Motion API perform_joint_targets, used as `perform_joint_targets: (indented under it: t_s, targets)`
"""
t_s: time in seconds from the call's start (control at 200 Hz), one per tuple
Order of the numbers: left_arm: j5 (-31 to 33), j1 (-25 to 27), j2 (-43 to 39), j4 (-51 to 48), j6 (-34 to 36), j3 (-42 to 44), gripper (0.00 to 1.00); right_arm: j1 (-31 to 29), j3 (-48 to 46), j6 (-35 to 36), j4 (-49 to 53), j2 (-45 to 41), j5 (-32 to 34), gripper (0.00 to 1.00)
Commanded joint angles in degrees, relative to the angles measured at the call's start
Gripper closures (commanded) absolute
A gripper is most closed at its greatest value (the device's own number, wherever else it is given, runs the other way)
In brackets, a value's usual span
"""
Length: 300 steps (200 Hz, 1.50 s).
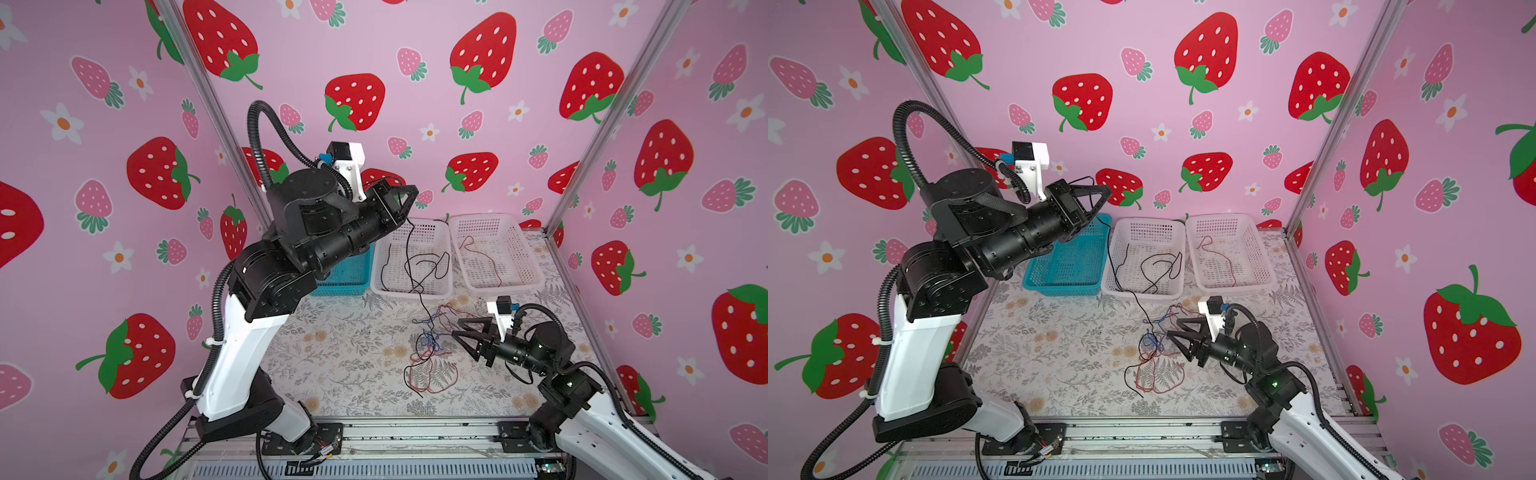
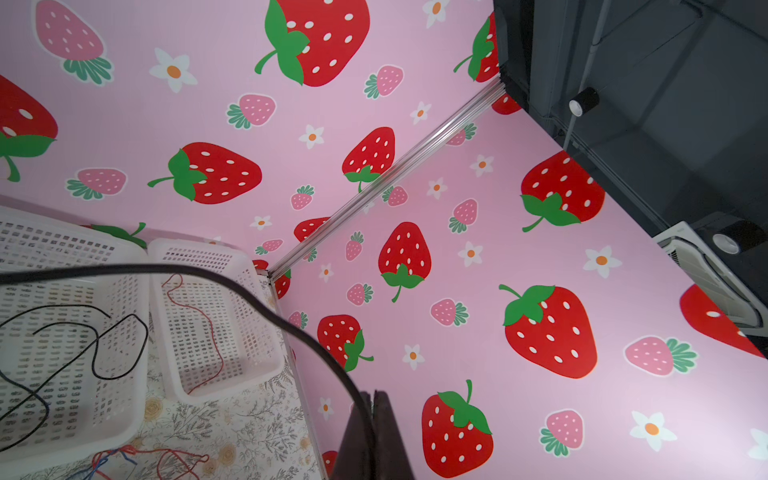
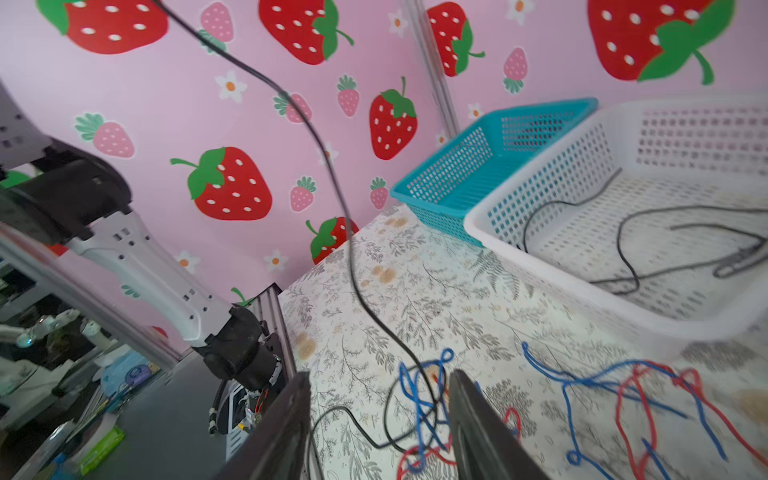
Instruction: Untangle the cables
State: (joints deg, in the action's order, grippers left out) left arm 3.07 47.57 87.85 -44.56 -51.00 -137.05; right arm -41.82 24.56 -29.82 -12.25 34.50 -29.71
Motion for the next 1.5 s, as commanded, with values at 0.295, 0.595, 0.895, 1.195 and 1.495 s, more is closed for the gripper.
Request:
perform_joint_targets:
  t_s: [0.295, 0.595, 0.895, 1.195, 1.495]
  targets:
    - [-6.37, -2.07, 0.24, 1.32, -2.83, 1.09, 1.00, -6.49, 8.54, 8.59, -7.56, 17.21, 6.46, 0.43]
    - [-6.02, -2.13, -2.05, 1.29, -2.39, 3.48, 1.00, -8.39, 11.63, 10.34, -11.29, 27.17, 4.21, 0.53]
    - [-6.35, -2.09, -5.33, 3.56, -2.61, 8.95, 1.00, -11.74, 14.18, 12.16, -12.89, 32.72, 8.78, 0.67]
    - [-6.50, -2.13, -7.08, 3.73, -2.59, 10.67, 1.00, -11.92, 16.55, 12.42, -15.09, 38.66, 10.91, 0.70]
    - [-4.06, -2.22, -12.39, 4.20, -0.06, 19.52, 1.00, -12.16, 17.90, 12.22, -13.97, 37.38, 12.96, 1.00]
